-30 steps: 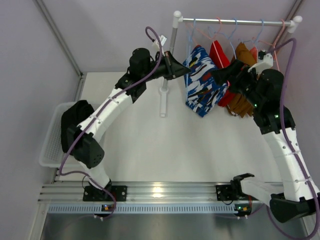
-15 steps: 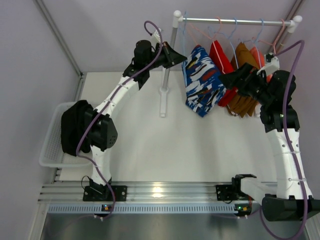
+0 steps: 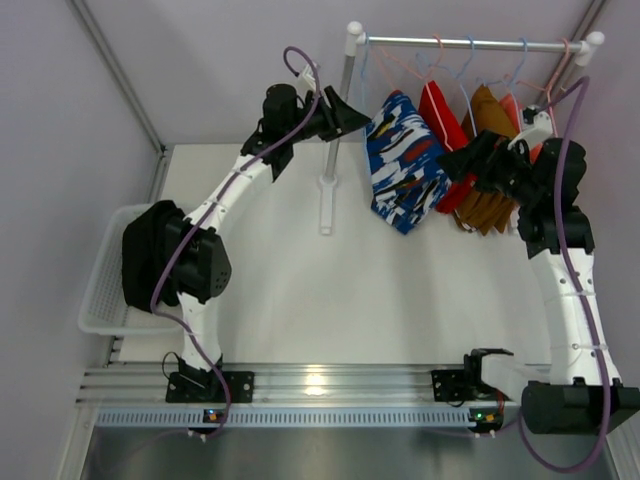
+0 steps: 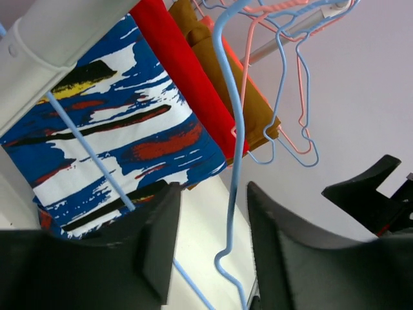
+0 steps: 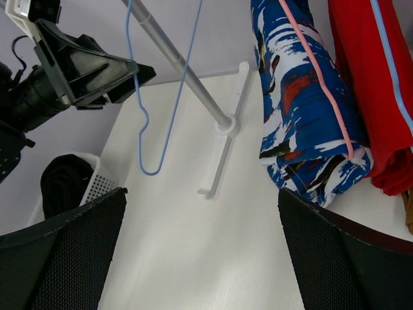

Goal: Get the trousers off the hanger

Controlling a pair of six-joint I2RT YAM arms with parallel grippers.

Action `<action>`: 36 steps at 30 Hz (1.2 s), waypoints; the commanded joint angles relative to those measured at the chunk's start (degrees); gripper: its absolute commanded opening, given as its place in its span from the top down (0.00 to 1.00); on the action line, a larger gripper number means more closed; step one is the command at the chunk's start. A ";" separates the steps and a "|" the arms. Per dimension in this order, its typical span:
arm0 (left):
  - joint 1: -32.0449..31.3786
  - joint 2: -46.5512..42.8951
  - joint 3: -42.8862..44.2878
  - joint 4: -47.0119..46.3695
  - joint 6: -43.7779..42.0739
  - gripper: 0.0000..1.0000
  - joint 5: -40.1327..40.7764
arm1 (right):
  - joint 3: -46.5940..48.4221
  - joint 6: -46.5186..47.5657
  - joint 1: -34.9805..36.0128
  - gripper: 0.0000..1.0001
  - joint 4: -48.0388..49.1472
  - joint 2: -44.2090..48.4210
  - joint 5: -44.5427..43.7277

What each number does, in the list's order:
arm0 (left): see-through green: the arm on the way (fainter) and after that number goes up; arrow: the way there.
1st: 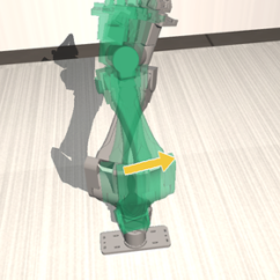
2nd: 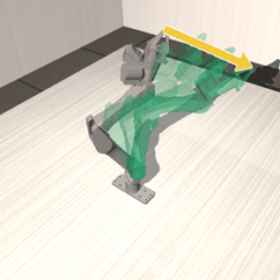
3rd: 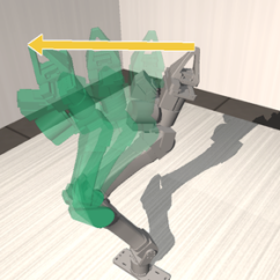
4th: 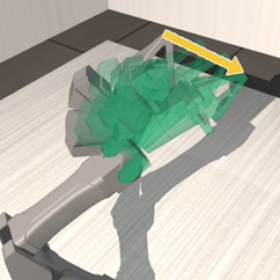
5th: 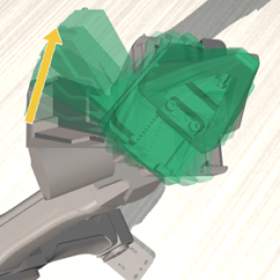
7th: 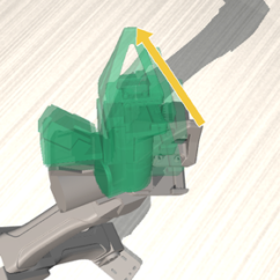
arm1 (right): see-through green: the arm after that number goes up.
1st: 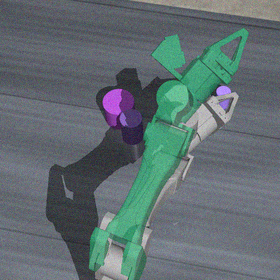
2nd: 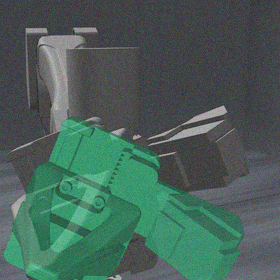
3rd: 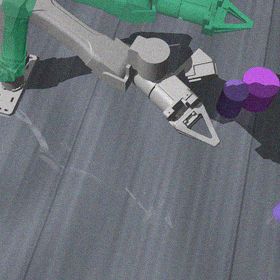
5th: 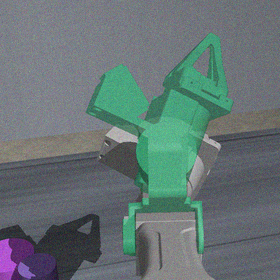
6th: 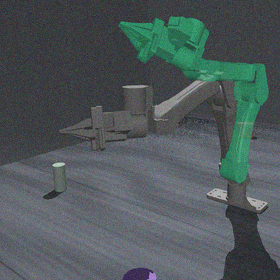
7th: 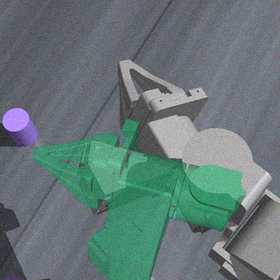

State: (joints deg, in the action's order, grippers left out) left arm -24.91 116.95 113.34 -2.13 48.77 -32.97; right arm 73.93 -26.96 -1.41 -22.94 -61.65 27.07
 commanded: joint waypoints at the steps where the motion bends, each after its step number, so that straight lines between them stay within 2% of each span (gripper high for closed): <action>1: 0.30 -6.98 -0.49 -0.07 -2.54 0.47 -0.78 | 3.41 4.72 -1.40 0.01 3.78 -1.72 1.58; 2: 0.30 -7.52 -0.75 0.54 -3.94 0.39 -0.69 | 3.93 5.25 -1.32 0.00 3.87 -2.85 1.50; 5: 0.30 -9.89 -2.06 3.87 -6.06 0.25 -0.07 | 7.18 6.74 -1.40 0.01 3.87 -5.57 1.41; 6: 0.30 -10.50 -2.50 4.85 -6.67 0.23 0.36 | 7.71 7.35 -1.32 0.05 4.21 -6.37 1.49; 8: 0.38 -12.87 -4.70 5.38 -7.99 0.22 0.63 | 9.55 7.97 -1.31 0.10 4.83 -8.74 1.93; 12: 0.30 -17.53 -8.39 6.26 -11.85 0.22 1.59 | 13.07 8.59 -1.14 0.31 5.80 -13.49 2.90; 15: 0.30 -21.14 -10.15 8.28 -15.89 0.22 2.30 | 15.71 10.16 -0.88 0.40 6.68 -17.44 2.29; 19: 0.30 -26.59 -12.87 9.78 -20.81 0.22 3.88 | 20.45 12.54 -0.17 0.41 5.71 -23.15 -1.31; 26: 0.30 -32.48 -16.39 10.39 -24.16 0.21 7.04 | 26.78 17.81 0.97 0.41 7.65 -31.59 -4.92; 36: 0.30 -36.70 -19.21 12.06 -27.15 0.21 9.77 | 27.94 19.13 4.65 0.43 8.09 -37.76 0.87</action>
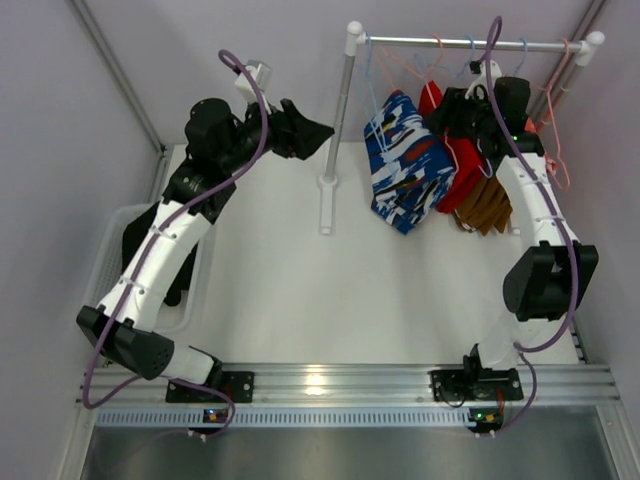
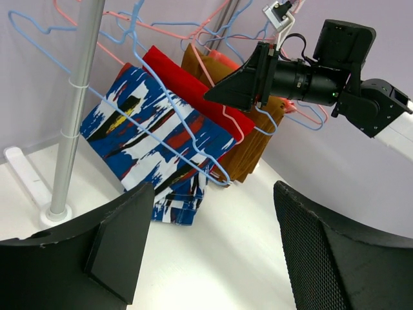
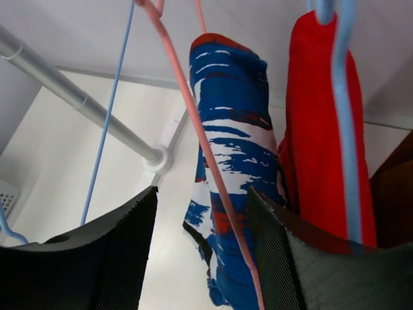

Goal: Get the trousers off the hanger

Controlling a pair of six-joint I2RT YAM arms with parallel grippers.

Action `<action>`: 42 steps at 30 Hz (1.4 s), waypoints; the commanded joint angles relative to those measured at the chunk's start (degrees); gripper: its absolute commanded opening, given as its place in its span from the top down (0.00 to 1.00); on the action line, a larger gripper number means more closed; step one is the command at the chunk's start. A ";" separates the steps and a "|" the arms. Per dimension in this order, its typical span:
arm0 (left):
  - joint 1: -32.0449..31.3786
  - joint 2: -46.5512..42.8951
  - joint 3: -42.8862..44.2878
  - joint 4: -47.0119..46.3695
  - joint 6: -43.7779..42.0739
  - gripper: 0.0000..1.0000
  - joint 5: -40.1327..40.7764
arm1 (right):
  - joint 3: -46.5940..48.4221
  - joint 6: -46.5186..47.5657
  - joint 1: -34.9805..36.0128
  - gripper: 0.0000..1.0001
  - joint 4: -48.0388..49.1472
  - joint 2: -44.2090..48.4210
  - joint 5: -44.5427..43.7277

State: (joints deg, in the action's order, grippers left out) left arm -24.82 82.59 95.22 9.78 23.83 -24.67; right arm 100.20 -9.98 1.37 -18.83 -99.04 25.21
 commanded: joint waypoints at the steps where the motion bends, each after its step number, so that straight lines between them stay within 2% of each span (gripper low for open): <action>1: 0.21 -2.52 -1.35 0.15 -2.47 0.20 1.64 | 1.14 2.33 2.15 0.43 3.89 -0.62 3.00; 4: 0.30 -2.69 -1.53 0.33 -2.39 0.20 1.64 | 0.96 2.77 3.29 0.45 3.63 -1.50 3.26; 9: 0.21 -3.31 -1.53 1.12 -2.92 0.20 2.17 | 0.61 -0.74 3.55 0.61 2.66 -0.54 8.52; 12: 0.21 -3.83 -2.14 1.20 -2.83 0.20 2.08 | -1.93 -4.34 3.56 0.65 3.79 2.36 12.21; 15: 0.30 -4.27 -2.58 0.85 -2.30 0.20 1.90 | -5.01 -8.99 3.56 0.66 5.20 3.95 14.59; 21: 0.21 -4.62 -2.32 1.21 -1.60 0.20 1.46 | -6.95 -16.46 3.91 0.69 9.15 1.40 20.92; 25: 0.21 -5.15 -2.93 1.21 -1.60 0.20 1.81 | -5.90 -20.87 3.91 0.77 13.02 -0.35 21.98; 34: 0.21 -5.42 -3.64 1.38 -1.69 0.20 2.25 | -0.98 -30.17 3.82 0.78 17.07 -5.80 22.60; 42: 0.38 -5.60 -4.25 1.91 -2.21 0.19 2.34 | 0.25 -34.06 3.82 0.93 21.46 -6.86 23.39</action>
State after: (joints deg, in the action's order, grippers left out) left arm -24.80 78.89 91.53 12.60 22.33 -22.79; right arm 96.86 -41.19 4.08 -3.70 -106.08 46.89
